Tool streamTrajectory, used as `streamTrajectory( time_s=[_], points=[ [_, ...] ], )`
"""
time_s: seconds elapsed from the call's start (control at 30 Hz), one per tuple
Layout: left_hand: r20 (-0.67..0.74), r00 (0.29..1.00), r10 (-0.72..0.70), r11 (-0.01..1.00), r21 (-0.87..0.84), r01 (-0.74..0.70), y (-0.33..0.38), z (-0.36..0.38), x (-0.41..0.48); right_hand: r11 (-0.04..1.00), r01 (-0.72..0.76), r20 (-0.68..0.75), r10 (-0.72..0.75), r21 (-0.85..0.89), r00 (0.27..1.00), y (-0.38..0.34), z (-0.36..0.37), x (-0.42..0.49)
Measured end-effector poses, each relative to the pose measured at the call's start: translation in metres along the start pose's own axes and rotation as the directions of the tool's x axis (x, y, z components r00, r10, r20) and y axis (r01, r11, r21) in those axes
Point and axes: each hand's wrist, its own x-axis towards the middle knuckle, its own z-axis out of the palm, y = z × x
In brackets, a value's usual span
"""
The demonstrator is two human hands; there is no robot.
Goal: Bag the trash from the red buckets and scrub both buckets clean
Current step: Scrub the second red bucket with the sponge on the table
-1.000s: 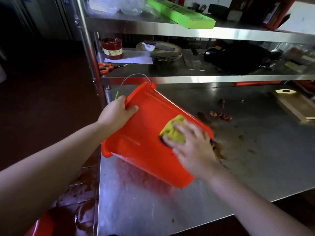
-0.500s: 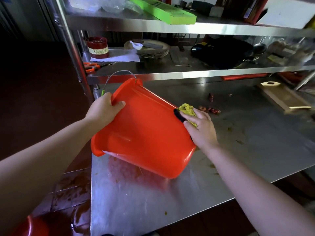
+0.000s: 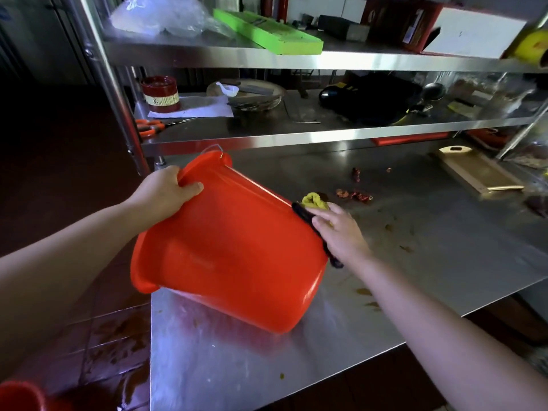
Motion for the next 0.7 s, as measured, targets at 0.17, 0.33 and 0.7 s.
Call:
streamTrajectory(
  time_s=[0.17, 0.33, 0.7],
  points=[
    [0.006, 0.998, -0.057, 0.997, 0.046, 0.057, 0.007, 0.001, 0.009, 0.939, 0.229, 0.177, -0.188, -0.257, 0.966, -0.036, 0.011, 0.009],
    [0.060, 0.998, -0.025, 0.996, 0.092, 0.020, 0.015, -0.005, 0.013, 0.750, 0.558, 0.250, -0.499, -0.355, 0.830, -0.071, 0.033, 0.012],
    [0.093, 0.995, -0.040, 0.788, -0.609, 0.089, -0.069, 0.010, -0.086, 0.976, 0.036, 0.178, 0.003, -0.214, 0.984, -0.053, 0.025, 0.064]
  ],
)
